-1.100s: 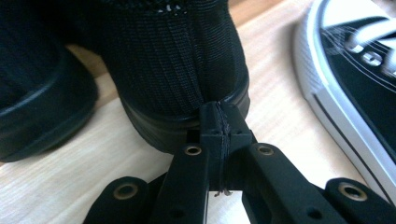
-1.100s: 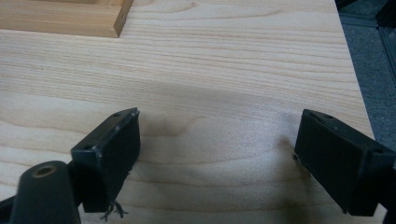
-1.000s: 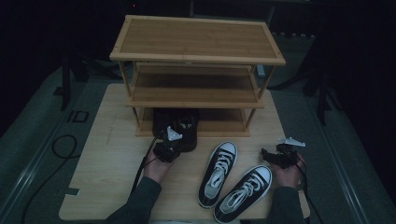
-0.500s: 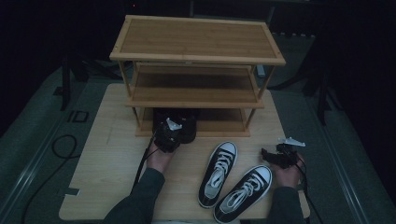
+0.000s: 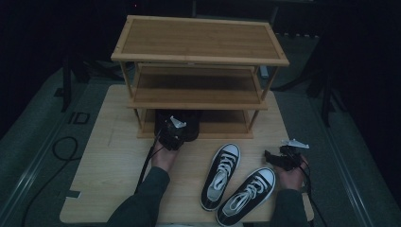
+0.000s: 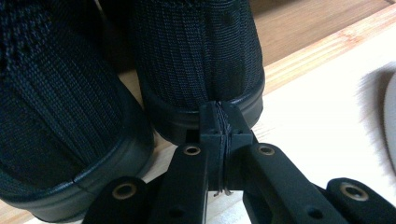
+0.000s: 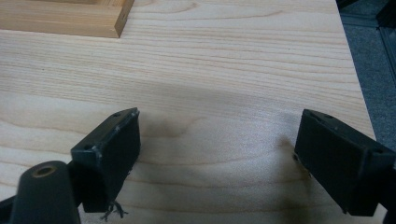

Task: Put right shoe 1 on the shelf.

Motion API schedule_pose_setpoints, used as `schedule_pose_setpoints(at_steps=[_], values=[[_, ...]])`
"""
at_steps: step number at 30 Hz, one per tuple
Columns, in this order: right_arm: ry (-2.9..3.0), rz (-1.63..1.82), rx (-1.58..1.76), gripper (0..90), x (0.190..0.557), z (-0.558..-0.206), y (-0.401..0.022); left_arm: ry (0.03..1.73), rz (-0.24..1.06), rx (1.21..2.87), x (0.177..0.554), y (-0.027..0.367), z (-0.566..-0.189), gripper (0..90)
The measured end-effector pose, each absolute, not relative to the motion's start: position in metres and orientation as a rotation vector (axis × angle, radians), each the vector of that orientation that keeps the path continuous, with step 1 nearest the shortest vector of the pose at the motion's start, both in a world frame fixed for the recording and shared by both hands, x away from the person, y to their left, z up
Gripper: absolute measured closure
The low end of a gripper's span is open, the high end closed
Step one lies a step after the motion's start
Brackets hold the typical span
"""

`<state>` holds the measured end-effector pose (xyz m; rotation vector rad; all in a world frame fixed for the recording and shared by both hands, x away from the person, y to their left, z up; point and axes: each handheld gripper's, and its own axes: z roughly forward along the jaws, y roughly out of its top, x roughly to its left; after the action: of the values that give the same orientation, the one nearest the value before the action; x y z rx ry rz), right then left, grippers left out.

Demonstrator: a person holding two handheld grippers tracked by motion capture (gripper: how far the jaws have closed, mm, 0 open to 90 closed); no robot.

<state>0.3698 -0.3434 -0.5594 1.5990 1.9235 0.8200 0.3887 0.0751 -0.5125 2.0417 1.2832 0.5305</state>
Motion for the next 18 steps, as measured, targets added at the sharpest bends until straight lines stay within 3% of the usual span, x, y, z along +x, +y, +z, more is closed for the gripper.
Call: schedule_pose_setpoints(at_steps=[12, 18], values=[[1.923, 0.82, 1.6, 14.1, 0.37, -0.559, -0.343, 1.144, 0.484, 2.051, 0.384, 0.048, -0.507, 75.5], [1.927, 0.821, 1.594, 14.2, 0.37, -0.559, -0.343, 1.118, 0.462, 2.054, 0.393, 0.029, -0.514, 73.9]])
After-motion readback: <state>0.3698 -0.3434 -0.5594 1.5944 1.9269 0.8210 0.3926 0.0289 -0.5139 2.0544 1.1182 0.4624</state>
